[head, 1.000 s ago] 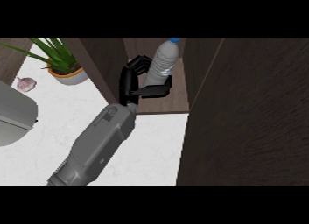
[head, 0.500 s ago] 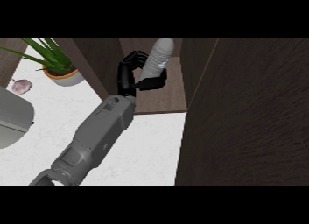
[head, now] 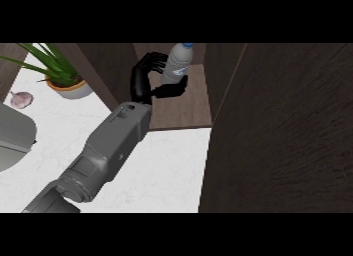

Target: Pick up the bottled water, place it into the cabinet and close the cabinet

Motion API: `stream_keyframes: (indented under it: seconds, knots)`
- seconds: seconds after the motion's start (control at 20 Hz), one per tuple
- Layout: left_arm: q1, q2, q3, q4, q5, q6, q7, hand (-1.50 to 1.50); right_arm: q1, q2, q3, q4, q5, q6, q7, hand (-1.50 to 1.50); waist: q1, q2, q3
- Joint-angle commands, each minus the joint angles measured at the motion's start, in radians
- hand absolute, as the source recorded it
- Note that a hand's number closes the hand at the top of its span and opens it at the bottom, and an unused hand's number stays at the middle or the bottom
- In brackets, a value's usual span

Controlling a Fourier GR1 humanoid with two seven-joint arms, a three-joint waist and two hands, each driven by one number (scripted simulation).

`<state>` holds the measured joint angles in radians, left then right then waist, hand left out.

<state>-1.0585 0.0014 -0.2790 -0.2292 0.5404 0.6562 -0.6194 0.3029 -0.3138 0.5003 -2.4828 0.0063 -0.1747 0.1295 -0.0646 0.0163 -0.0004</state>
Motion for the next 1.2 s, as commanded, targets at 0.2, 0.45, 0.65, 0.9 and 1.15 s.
stream_keyframes:
  seconds: [0.2,0.45,0.65,0.9,1.15]
  knots:
    - [-0.058,-0.001,0.054,0.088,0.006,-0.011,-0.040,-1.50,0.062,-0.025,-0.016,-0.078,-0.055,0.036,-0.007,-1.50,-0.014,0.006,0.000]
    - [-0.051,-0.001,0.062,0.091,0.010,-0.053,-0.071,-1.50,-0.008,-0.006,-0.027,-0.053,-0.046,0.034,0.029,-1.50,-0.019,0.010,-0.001]
    - [-0.078,0.001,0.101,0.111,0.023,-0.100,-0.074,-1.50,0.012,-0.014,-0.062,-0.040,-0.075,0.061,-0.006,-1.50,-0.011,0.010,0.000]
    - [-0.088,0.004,0.074,0.137,-0.017,-0.113,-0.081,-1.50,0.028,0.015,-0.008,-0.077,-0.034,0.043,0.016,-1.50,-0.008,0.007,-0.001]
    - [-0.121,0.005,0.105,0.070,0.011,-0.248,-0.099,-1.50,0.083,-0.015,-0.076,-0.053,-0.074,0.079,-0.048,-1.50,-0.013,0.004,0.001]
